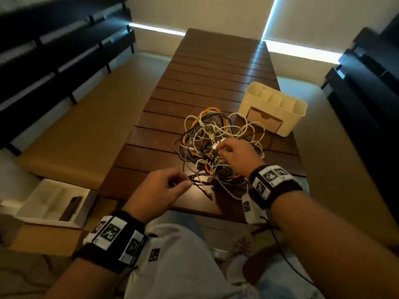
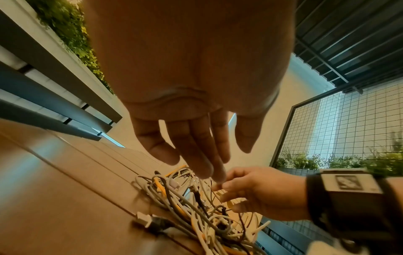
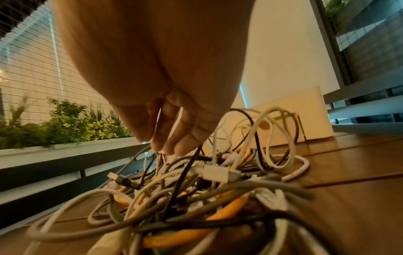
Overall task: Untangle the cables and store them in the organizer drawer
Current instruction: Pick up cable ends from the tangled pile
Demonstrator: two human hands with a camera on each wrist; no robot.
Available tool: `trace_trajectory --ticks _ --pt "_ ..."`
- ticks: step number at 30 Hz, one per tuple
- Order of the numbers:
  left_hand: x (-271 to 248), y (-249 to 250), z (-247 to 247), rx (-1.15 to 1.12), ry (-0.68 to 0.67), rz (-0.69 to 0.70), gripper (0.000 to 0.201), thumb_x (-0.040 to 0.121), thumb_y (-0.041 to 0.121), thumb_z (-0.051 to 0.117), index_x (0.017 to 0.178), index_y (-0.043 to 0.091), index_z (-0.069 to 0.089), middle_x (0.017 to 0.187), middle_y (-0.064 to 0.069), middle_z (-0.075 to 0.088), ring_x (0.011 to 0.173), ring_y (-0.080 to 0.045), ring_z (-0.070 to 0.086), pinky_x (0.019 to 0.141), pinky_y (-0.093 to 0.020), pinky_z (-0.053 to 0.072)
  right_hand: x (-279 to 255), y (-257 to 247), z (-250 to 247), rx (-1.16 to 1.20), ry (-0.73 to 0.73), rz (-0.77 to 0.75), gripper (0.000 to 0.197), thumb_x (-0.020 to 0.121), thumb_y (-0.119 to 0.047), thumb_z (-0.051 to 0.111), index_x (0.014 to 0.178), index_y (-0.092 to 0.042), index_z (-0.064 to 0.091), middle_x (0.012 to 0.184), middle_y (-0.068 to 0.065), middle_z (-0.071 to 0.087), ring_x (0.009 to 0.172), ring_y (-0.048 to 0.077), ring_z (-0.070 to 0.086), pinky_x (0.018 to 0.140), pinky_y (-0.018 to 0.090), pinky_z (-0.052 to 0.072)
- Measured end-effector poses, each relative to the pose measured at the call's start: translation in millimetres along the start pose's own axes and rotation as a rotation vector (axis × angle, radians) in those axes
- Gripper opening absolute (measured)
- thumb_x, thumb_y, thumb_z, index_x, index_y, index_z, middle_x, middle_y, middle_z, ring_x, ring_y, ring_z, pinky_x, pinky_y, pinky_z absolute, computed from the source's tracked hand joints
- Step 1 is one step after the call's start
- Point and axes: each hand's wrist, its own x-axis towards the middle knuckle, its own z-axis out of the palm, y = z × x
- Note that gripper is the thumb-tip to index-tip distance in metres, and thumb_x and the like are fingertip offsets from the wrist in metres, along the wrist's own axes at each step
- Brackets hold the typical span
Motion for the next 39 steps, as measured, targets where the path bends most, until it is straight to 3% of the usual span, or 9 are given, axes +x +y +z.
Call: trace_trajectory --ticks 6,11,15,20,24,27,31,34,39 --pt "2 2 2 0.010 -0.003 -0.026 0.007 0.093 0.035 0.067 0.093 0.030 0.073 0.085 0.015 0.072 0.083 0.000 0.065 0.071 -0.016 0.050 35 10 15 -0.324 -0.082 -0.013 0.037 0.098 -0.008 0.052 0.131 -0.022 0.061 0.138 0.004 0.051 0.123 0.026 0.052 0.102 0.038 0.045" --pt "12 14 9 -0.007 -0.013 -0.022 0.007 0.093 0.032 0.068 0.090 0.029 0.073 0.084 0.014 0.072 0.083 0.000 0.064 0.070 -0.014 0.049 42 21 22 -0.498 -0.138 0.014 0.041 0.097 -0.009 0.053 0.132 -0.030 0.059 0.130 0.006 0.035 0.112 0.032 0.054 0.092 0.048 0.052" --pt "31 23 16 0.025 -0.022 0.034 0.005 0.094 0.029 0.067 0.095 0.027 0.072 0.087 0.013 0.071 0.083 -0.001 0.065 0.074 -0.025 0.054 30 17 17 -0.293 0.065 -0.144 0.026 0.097 -0.015 0.056 0.115 -0.027 0.068 0.112 0.002 0.041 0.098 0.022 0.052 0.082 0.042 0.053" --pt "60 44 28 0.016 0.106 0.052 0.019 0.097 0.024 0.062 0.116 0.025 0.065 0.102 0.016 0.064 0.089 0.004 0.059 0.075 -0.013 0.048 3 5 -3 -0.104 0.202 -0.309 0.013 0.093 -0.006 0.063 0.098 -0.016 0.070 0.118 0.001 0.041 0.102 0.016 0.050 0.079 0.023 0.050" --pt "90 38 49 0.096 0.058 0.017 0.038 0.096 0.018 0.062 0.134 0.017 0.056 0.124 0.002 0.060 0.113 -0.012 0.056 0.091 -0.019 0.043 -8 -2 -17 -0.090 0.091 -0.242 0.011 0.096 -0.008 0.059 0.101 -0.011 0.068 0.114 0.003 0.049 0.100 0.012 0.048 0.076 0.007 0.037" --pt "106 22 64 0.172 -0.053 -0.097 0.040 0.098 0.024 0.061 0.137 0.016 0.053 0.133 -0.005 0.060 0.121 -0.022 0.056 0.102 -0.036 0.046 -14 0 -16 -0.065 0.076 -0.109 0.010 0.097 -0.014 0.058 0.100 -0.016 0.067 0.109 0.000 0.053 0.099 0.014 0.052 0.077 0.018 0.039" --pt "108 10 72 0.233 -0.170 -0.114 0.031 0.098 0.023 0.061 0.128 0.017 0.063 0.120 -0.005 0.068 0.111 -0.023 0.062 0.095 -0.041 0.051 -19 7 -5 -0.004 0.069 0.001 0.007 0.096 -0.015 0.061 0.100 -0.016 0.066 0.107 -0.003 0.056 0.103 0.018 0.057 0.090 0.035 0.050" --pt "104 7 68 0.169 -0.042 -0.046 0.018 0.098 0.021 0.061 0.107 0.014 0.075 0.099 -0.005 0.073 0.096 -0.021 0.065 0.087 -0.041 0.053 -18 7 1 0.088 0.095 0.037 0.009 0.098 -0.021 0.058 0.097 -0.016 0.066 0.099 -0.006 0.057 0.096 0.017 0.059 0.090 0.040 0.053" --pt "100 16 52 0.070 0.054 -0.013 0.017 0.098 0.025 0.060 0.092 0.022 0.075 0.081 0.008 0.070 0.077 -0.008 0.065 0.071 -0.034 0.053 -16 -7 9 0.357 0.094 0.024 0.012 0.094 -0.030 0.064 0.104 -0.024 0.065 0.098 -0.004 0.066 0.090 0.015 0.065 0.086 0.044 0.057"
